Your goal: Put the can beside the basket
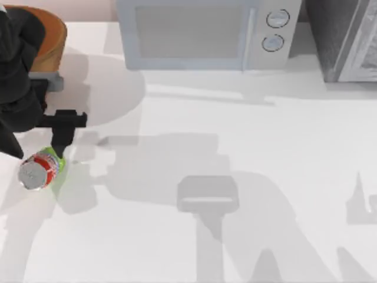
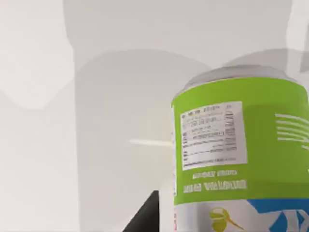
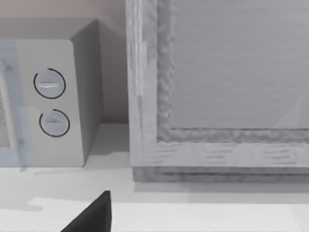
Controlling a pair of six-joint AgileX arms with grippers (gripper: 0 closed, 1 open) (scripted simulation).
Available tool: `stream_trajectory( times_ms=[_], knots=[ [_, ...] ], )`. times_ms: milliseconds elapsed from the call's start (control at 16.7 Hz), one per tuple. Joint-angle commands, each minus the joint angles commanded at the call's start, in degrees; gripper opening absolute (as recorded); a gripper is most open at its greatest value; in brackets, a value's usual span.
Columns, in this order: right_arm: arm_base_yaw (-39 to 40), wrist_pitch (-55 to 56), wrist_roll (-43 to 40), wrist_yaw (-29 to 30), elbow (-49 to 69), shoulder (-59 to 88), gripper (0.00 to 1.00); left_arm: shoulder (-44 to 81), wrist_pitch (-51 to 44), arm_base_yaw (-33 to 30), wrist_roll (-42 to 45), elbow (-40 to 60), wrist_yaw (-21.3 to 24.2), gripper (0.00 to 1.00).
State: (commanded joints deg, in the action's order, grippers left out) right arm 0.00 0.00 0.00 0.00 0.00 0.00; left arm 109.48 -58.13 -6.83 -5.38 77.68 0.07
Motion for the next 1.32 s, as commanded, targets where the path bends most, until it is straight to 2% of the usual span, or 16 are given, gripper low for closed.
stream_trajectory(
  times_ms=[60, 120, 660, 900, 1320],
  knots=[
    [0.0, 0.0, 0.0, 0.0, 0.0, 0.0, 1.00, 0.0, 0.0, 0.0, 0.0, 0.0, 0.0, 0.98],
    [0.0, 0.0, 0.0, 0.0, 0.0, 0.0, 1.00, 0.0, 0.0, 0.0, 0.0, 0.0, 0.0, 1.00],
    [0.0, 0.0, 0.0, 0.0, 0.0, 0.0, 1.00, -0.2, -0.1, -0.2, -0.1, 0.0, -0.1, 1.00],
    [0.0, 0.0, 0.0, 0.0, 0.0, 0.0, 1.00, -5.4, -2.4, -3.6, -1.0, -0.8, -2.4, 1.00],
    [0.0, 0.0, 0.0, 0.0, 0.0, 0.0, 1.00, -4.6, -5.7, -1.0, -0.4, 4.1, -0.8, 1.00]
  ],
)
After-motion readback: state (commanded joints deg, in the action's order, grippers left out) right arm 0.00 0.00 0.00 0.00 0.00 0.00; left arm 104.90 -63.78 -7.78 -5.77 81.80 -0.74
